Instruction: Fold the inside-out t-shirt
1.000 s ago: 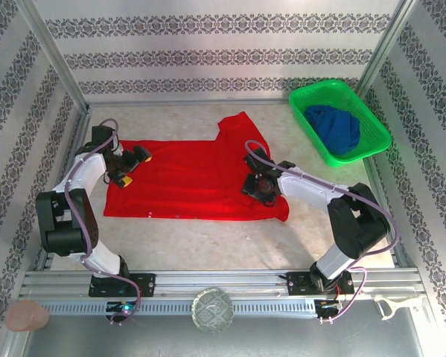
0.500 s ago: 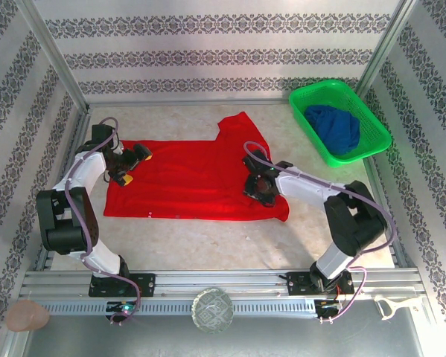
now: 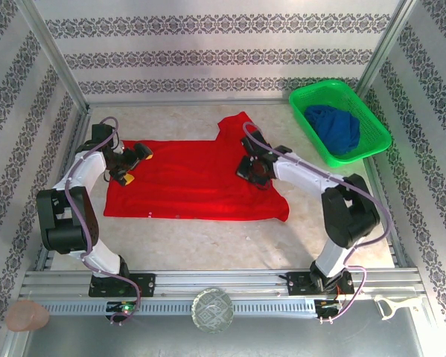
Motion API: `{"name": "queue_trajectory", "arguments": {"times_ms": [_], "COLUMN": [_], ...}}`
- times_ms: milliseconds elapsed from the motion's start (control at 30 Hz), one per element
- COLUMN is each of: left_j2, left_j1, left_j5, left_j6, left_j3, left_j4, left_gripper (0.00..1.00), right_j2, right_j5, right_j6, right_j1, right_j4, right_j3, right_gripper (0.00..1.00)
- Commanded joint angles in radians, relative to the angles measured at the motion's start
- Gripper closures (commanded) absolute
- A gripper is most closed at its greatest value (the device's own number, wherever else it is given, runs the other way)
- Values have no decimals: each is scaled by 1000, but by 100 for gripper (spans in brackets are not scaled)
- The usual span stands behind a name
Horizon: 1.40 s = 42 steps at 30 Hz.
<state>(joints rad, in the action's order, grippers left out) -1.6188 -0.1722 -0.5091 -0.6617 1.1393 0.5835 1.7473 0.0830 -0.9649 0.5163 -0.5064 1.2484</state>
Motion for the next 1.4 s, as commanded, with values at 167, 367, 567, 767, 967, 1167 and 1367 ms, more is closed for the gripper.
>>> {"name": "queue_trajectory", "arguments": {"times_ms": [167, 367, 567, 767, 967, 1167, 1367], "left_j2": [-28, -30, -15, 6, 18, 26, 30], "left_j1": [-9, -9, -9, -8, -7, -6, -6], "left_j5": [-23, -27, -14, -2, 15, 26, 37], "left_j6": [4, -3, -9, -36, -33, -34, -37], "left_j3": [18, 14, 6, -29, -42, -51, -49], "left_j4": [-6, -20, -26, -36, -24, -14, -11], "left_gripper": [0, 0, 0, 0, 0, 0, 0], "right_j2": [212, 99, -35, -120, -73, 3, 60], "right_j5": [183, 132, 5, -19, 16, 41, 68], "right_j6": [138, 168, 103, 23, 4, 18, 24], "right_j1": [-66, -96, -144, -173, -177, -178, -190], "right_j4": [236, 128, -42, -34, 11, 28, 35], "right_j3": [276, 244, 40, -136, -164, -97, -49], "right_gripper": [48, 51, 49, 44, 44, 50, 88]}}
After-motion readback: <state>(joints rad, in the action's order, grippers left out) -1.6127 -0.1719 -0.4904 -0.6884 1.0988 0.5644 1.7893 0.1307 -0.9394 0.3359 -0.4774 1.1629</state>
